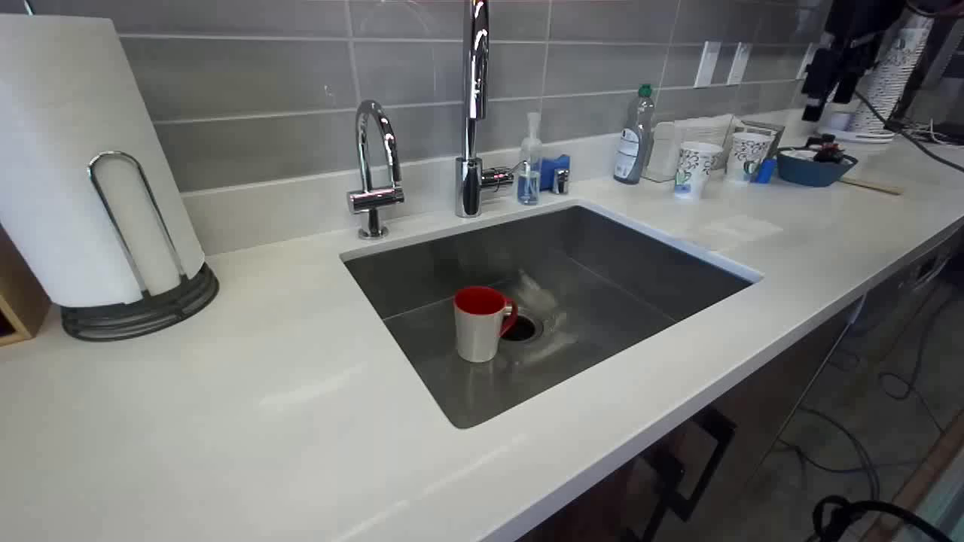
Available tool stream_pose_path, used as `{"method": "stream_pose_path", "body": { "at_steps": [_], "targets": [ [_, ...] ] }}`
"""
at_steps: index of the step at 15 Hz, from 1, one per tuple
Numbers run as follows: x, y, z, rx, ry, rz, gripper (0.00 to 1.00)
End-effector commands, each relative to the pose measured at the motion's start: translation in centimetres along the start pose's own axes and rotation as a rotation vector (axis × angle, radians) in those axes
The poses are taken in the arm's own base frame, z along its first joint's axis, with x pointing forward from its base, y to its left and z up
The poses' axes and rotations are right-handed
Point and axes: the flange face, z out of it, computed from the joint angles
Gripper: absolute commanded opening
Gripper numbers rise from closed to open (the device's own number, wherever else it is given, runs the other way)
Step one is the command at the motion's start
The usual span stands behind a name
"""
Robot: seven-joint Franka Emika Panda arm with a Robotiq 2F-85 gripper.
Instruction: Move the mug to the right side of the sink
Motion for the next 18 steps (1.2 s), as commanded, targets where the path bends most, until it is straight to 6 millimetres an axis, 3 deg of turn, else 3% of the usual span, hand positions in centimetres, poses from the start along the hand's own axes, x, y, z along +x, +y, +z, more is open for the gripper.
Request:
{"method": "stream_pose_path", "body": {
  "at_steps": [1,11,18],
  "targets": [
    [0.0,0.0,0.0,0.000,-0.001,0.000,1.00],
    [0.0,0.0,0.0,0.000,-0.001,0.000,1.00],
    [5.5,-11.0,-0.8,0.034,0.143,-0.406,1.00]
  ]
}}
